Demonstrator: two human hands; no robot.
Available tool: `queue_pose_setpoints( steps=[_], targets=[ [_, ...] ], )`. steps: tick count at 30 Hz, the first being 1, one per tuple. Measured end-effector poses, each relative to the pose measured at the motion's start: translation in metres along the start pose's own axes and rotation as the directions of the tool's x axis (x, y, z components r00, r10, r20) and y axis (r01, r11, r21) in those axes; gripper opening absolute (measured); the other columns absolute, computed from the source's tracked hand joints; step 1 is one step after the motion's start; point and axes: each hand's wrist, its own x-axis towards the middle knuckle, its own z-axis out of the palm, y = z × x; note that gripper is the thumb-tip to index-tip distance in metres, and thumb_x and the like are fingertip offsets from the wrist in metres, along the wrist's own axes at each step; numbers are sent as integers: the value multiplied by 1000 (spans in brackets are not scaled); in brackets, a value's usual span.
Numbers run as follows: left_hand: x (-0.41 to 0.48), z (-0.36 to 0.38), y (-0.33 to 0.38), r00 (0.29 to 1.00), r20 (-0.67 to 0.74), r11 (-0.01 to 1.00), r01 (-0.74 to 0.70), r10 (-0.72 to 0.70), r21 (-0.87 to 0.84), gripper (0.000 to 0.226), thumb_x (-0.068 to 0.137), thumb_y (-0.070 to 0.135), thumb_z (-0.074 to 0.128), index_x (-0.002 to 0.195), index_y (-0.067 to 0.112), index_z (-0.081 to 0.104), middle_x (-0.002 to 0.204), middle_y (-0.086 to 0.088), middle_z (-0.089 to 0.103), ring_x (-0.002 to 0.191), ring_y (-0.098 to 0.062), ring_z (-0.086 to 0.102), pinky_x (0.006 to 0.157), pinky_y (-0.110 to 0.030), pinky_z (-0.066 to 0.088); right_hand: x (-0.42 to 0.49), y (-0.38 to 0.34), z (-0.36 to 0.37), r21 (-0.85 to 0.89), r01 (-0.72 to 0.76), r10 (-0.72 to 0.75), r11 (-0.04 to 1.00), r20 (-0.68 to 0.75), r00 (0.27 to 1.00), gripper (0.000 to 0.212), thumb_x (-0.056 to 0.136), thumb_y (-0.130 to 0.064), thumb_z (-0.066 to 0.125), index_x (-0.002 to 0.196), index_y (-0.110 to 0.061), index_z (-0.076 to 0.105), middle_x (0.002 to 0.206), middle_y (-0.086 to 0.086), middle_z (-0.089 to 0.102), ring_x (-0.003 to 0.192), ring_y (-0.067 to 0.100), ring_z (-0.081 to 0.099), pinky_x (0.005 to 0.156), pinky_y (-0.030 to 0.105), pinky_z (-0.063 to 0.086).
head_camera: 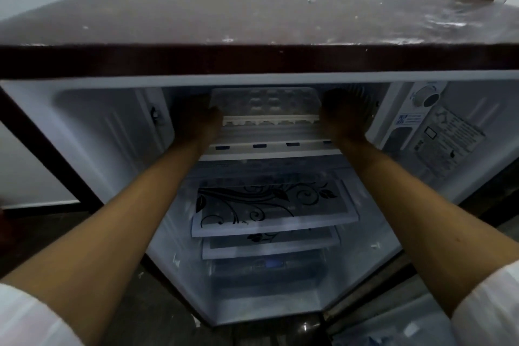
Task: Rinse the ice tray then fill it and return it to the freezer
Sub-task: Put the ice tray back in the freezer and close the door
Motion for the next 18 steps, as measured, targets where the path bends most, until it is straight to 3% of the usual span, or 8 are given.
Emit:
queue_pose_setpoints(
  steps=[2,4,6,9,12,15,18],
  targets=[
    [-17,0,-2,996,-12,990,-87,89,111,43,105,18,41,145,5,47,145,-17,50,133,-33,47,108,-36,40,-19,5,1,40,132,-130,991,-46,990,25,103,-5,39,100,4,63,99,23,61,86,25,51,69,23,28],
    [-43,2,-1,992,22,964,-124,122,236,49,106,22,39,154,12,34,160,-16,30,146,-34,30,120,-42,28,-42,11,-2,27,224,-224,974,-8,975,29,104,-10,42,123,4,58,123,22,56,112,33,52,90,30,39],
    [-78,2,1,984,60,925,-180,169,336,51,106,22,37,156,15,28,165,-12,18,151,-33,18,120,-45,26,-72,14,-8,-40,331,-328,943,54,943,39,103,-13,47,138,3,50,144,23,44,134,35,39,111,37,34],
    [-135,7,-4,943,44,851,-317,330,418,48,102,17,47,148,5,42,157,-20,35,145,-38,32,114,-50,38,-128,23,-11,-135,481,-473,866,89,877,47,99,-16,58,139,7,49,149,28,41,140,42,35,115,47,34],
    [-192,14,-12,932,77,835,-351,353,424,48,97,22,51,140,0,51,147,-24,48,137,-43,43,108,-54,43,-188,30,-16,-170,452,-420,876,194,886,59,99,-27,60,146,4,42,157,25,32,147,40,27,116,51,33],
    [-251,15,-9,921,167,822,-389,351,415,54,99,32,38,142,2,51,148,-21,48,139,-41,43,109,-53,43,-245,39,-27,-154,423,-371,893,277,886,68,102,-37,52,154,-2,28,164,19,17,153,33,13,119,53,28],
    [-308,16,-3,882,255,798,-468,396,380,54,98,31,45,144,3,49,150,-20,46,141,-39,41,111,-52,42,-305,49,-50,-128,356,-296,926,342,892,71,103,-41,46,157,-4,20,166,17,11,154,32,8,120,53,26]
  ],
)
